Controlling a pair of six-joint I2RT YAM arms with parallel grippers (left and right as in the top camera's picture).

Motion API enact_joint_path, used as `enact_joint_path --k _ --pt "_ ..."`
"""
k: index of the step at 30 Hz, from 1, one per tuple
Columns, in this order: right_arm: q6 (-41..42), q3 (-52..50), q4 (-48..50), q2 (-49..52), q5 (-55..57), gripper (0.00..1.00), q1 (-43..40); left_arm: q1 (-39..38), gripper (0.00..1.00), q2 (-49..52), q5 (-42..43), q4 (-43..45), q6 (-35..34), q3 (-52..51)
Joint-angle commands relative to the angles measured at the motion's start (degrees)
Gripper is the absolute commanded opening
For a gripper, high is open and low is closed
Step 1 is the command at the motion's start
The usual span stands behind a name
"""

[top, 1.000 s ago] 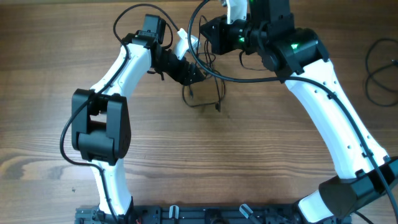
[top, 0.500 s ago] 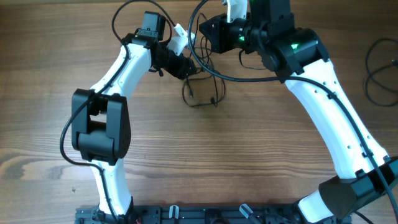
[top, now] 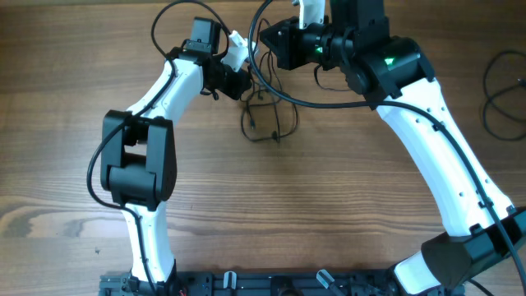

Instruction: Untangle cables

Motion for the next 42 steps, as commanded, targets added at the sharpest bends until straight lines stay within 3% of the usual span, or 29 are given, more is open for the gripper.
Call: enact_joint_path --k 1,12,19,21,25,32,42 --pt "0.3 1.7 0.3 -1.9 -1.0 0.04 0.0 0.6 0.04 0.5 -2.1 -0.1 -1.3 0.3" --pt "0.4 1.6 -7.7 -1.9 20.3 0.06 0.0 5.3 0.04 -8.8 -6.1 -5.9 -2.3 0.3" --pt "0.4 1.6 -9.2 -1.8 31.1 0.5 0.0 5.9 0.04 -18.9 -6.1 -6.8 -2.3 0.3" --pt "0.4 1.6 -9.3 -1.7 32.6 0.7 0.0 5.8 0.04 -21.8 -6.1 -6.8 -2.3 0.3" --pt "0.5 1.0 -9.7 -1.7 32.6 0.83 0.0 5.9 0.04 -27.0 -6.1 -7.1 -2.7 0.3" --pt "1.9 -1.9 -9.0 1.1 32.9 0.89 0.0 6.2 0.04 -35.1 -7.4 -7.2 -2.8 0.3" --pt "1.9 -1.9 -4.5 11.9 19.3 0.92 0.0 7.0 0.06 -44.0 -7.4 -7.4 -4.3 0.3"
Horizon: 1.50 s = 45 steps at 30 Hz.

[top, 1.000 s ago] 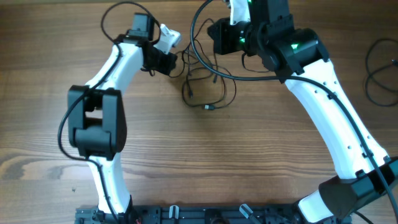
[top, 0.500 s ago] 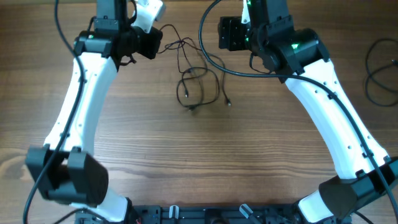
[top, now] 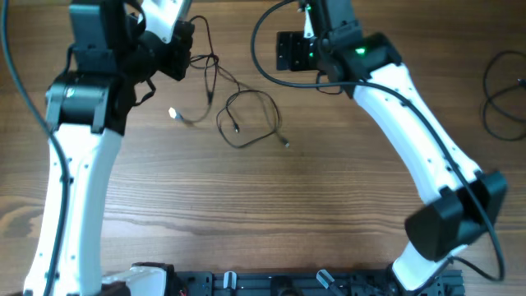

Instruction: Untangle cables

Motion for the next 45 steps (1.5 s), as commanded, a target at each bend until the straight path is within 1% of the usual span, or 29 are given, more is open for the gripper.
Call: enact_joint_path --k 1,3,5,7,10,12,14,15,16,17,18,20,22,23,25,28,30,34,38,43,45 --pt "0.4 -0.5 3.1 3.5 -8.5 0.92 0.0 0.3 0.08 -2.2 0.1 -0.3 -1.9 0.3" --pt "0.0 -0.5 5.6 4.3 -11.5 0.95 0.0 0.3 0.08 -2.2 2.5 -0.6 -2.7 0.3" --pt "-3.8 -0.5 8.1 5.0 -15.4 0.99 0.0 0.3 0.09 -2.2 6.8 -0.9 -2.6 0.3" --pt "-6.0 -0.5 9.0 5.3 -17.3 0.99 0.0 0.3 0.09 -2.2 9.4 -1.0 -2.6 0.3" --pt "-5.1 -0.5 8.6 5.6 -17.0 1.0 0.0 0.3 0.09 -2.2 10.1 -1.1 -2.6 0.3" --pt "-1.3 -0.5 7.8 6.3 -16.2 1.0 0.0 0.3 0.09 -2.2 10.0 -1.4 -2.6 0.3" --pt "0.3 -0.5 7.0 7.8 -15.8 1.0 0.0 0.5 0.1 -2.2 9.9 -1.4 -2.7 0.3" --pt "0.4 -0.5 6.7 8.5 -15.9 1.0 0.0 1.0 0.11 -2.2 9.5 -1.2 -2.7 0.3" --pt "0.2 -0.5 6.6 9.6 -16.1 0.99 0.2 1.4 0.16 -2.1 8.7 -1.1 -2.7 0.3" --pt "-0.7 -0.5 6.6 10.6 -16.7 1.0 0.5 2.1 0.2 -2.1 7.3 -1.0 -2.9 0.3" --pt "-2.9 -0.5 6.9 11.4 -18.2 1.0 0.8 2.9 0.23 -2.1 5.4 -0.7 -4.0 0.3" --pt "-5.8 -0.5 8.0 13.0 -20.5 1.0 1.9 4.7 0.23 -2.1 1.2 -0.3 -5.8 0.3" --pt "-5.9 -0.5 9.3 14.2 -20.7 1.0 3.0 6.8 0.24 -2.1 -0.3 -0.2 -7.2 0.3" --pt "-6.1 -0.5 10.1 14.5 -21.4 1.0 3.6 8.1 0.24 -2.0 -0.3 -0.2 -7.3 0.3" --pt "-9.4 -0.5 11.3 15.5 -25.3 1.0 5.0 10.3 0.24 -2.0 -0.3 -0.3 -8.4 0.3" --pt "-12.2 -0.5 11.3 16.2 -26.3 1.0 6.9 11.5 0.24 -1.7 -0.3 -0.6 -8.5 0.3" --pt "-14.9 -0.5 11.0 16.9 -26.5 1.0 8.5 11.5 0.25 -0.9 -0.3 -1.2 -8.5 0.3" --pt "-17.9 -0.5 10.8 17.9 -27.8 1.0 10.4 11.5 0.26 1.1 -0.3 -2.1 -10.2 0.3" --pt "-21.0 -0.5 11.0 18.8 -27.7 1.0 11.9 11.5 0.27 3.0 -0.1 -3.2 -10.2 0.3" --pt "-23.7 -0.5 12.1 22.9 -27.8 1.0 13.4 11.5 0.27 4.5 -0.1 -4.4 -10.1 0.3" --pt "-23.8 -0.5 14.1 24.8 -28.7 1.0 13.9 11.5 0.27 4.6 -0.2 -4.5 -10.1 0.3"
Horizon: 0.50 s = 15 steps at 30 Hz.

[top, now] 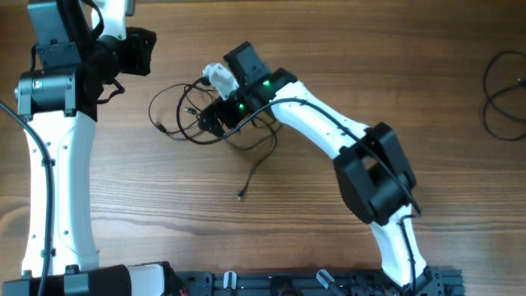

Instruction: Untangle cables

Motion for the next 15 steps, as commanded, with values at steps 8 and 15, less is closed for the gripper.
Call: enact_joint_path --k 8,15 --pt "1.2 -0.2 19.8 9.0 -2.2 1.0 2.1 0.2 0.27 0.4 -0.1 0.0 -1.7 0.3" --pt "3.7 -0.2 23.9 11.7 0.0 0.59 2.1 0.2 0.27 0.4 -0.1 -0.4 -1.7 0.3"
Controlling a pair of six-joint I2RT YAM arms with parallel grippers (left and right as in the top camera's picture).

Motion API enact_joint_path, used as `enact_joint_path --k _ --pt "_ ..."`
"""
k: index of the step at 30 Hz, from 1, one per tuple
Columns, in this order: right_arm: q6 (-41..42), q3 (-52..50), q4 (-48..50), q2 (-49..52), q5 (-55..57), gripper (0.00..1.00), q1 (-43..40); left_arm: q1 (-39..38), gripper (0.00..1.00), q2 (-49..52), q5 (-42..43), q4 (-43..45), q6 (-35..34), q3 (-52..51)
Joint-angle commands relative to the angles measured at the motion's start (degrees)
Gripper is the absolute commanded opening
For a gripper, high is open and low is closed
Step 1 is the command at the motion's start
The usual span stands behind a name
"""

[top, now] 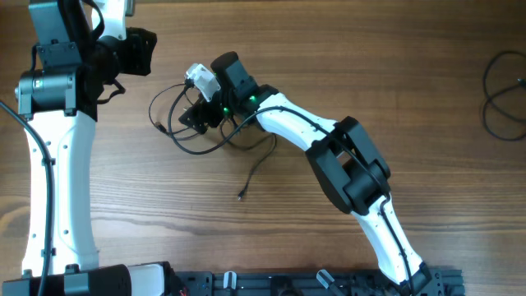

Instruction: Untangle cables

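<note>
A thin black cable tangle [177, 136] lies in loops on the wooden table [329, 238], left of centre. One loose end trails down to a small plug [241, 196]. My right gripper [196, 116] reaches far to the left and sits low over the loops, its dark fingers in among the strands. The overhead view does not show whether they pinch a strand. My left gripper [141, 51] is up at the far left, apart from the tangle, and no cable can be seen in it. Its jaws are too dark to read.
A second black cable [500, 92] lies coiled at the right edge of the table. The left arm's white links [53, 164] run down the left side. A dark rail [288, 284] borders the front edge.
My right gripper has shifted a little to the left and up over the tangle, and its arm is stretched further. The cable loops and the left arm look unchanged.
Both grippers were close together at the top centre, over a bunched tangle. Then they stood apart, the left one at the upper left with a strand trailing from it and the cable spread out. Later the right gripper was down on the loops, the left arm withdrawn.
</note>
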Motion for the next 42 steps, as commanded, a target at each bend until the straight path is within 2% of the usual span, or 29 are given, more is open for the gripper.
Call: enact_joint_path --k 1,2,6,9,14,19,27,34,42 --pt "2.6 0.1 -0.2 2.9 2.3 0.21 0.1 0.2 0.28 0.3 -0.1 -0.2 -0.6 0.3" --pt "3.5 0.2 -0.7 2.8 2.5 0.04 0.1 0.2 0.28 0.3 -0.1 -0.5 -0.6 0.3" --pt "5.8 3.0 -6.4 -0.3 6.8 0.04 -1.0 0.2 0.29 0.3 -0.1 -0.9 -0.6 0.3" --pt "6.3 5.0 -13.4 -8.0 14.0 0.04 -3.5 0.2 0.31 0.3 -0.1 -1.0 -0.6 0.3" --pt "6.3 8.2 -25.3 -22.3 14.5 0.04 -9.2 0.2 0.33 0.4 2.0 -3.1 -0.6 0.3" --pt "6.3 10.5 -33.1 -30.8 14.5 0.04 -12.1 0.2 0.35 1.5 5.6 -5.7 -0.5 0.3" --pt "8.2 11.6 -35.2 -35.5 17.9 0.04 -12.2 0.2 0.35 9.3 12.6 -7.7 0.9 0.3" --pt "7.7 22.8 -46.1 -35.6 29.8 0.04 -12.2 -2.5 0.35 17.0 14.4 -7.3 2.9 0.3" --pt "7.7 31.8 -53.7 -37.2 38.4 0.04 -12.4 -9.3 0.36 20.4 14.4 -3.8 3.8 0.3"
